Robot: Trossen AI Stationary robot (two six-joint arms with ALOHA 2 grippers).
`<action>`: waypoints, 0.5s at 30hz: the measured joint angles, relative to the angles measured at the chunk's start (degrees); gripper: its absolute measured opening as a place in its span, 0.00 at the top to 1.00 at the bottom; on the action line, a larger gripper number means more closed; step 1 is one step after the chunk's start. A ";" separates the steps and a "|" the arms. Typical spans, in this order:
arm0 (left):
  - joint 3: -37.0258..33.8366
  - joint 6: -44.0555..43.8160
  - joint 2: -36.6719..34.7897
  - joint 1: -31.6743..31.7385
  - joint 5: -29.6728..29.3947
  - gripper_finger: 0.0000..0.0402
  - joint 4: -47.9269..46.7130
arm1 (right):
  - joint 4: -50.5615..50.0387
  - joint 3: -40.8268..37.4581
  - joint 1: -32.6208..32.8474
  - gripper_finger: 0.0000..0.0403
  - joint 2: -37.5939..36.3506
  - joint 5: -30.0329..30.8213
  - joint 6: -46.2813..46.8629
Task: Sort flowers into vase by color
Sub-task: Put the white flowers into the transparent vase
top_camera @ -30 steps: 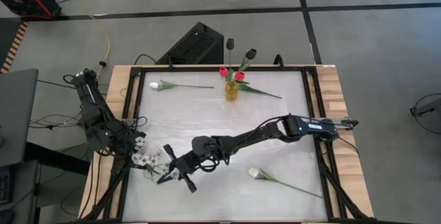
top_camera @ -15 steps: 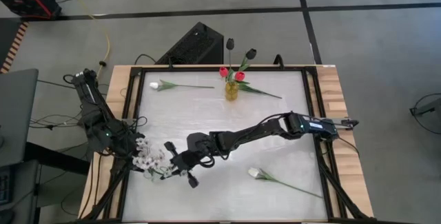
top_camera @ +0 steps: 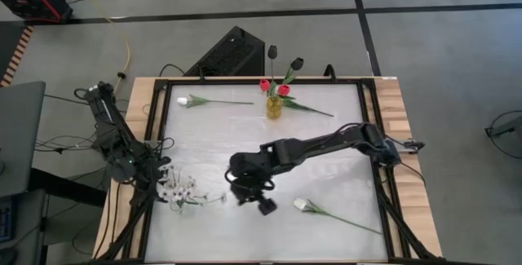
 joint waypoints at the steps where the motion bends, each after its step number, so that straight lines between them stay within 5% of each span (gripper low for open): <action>1: 0.27 1.00 0.02 0.39 -0.01 0.47 -0.95 | -3.73 0.00 0.00 0.94 -0.69 0.05 0.80; 10: 13.78 8.90 0.58 4.00 -10.13 0.47 -19.74 | -25.87 0.00 0.79 0.94 -7.14 8.79 6.50; 15: 20.70 14.44 3.37 5.97 -24.78 0.47 -28.63 | -32.44 -1.10 2.07 0.94 -11.83 16.29 10.48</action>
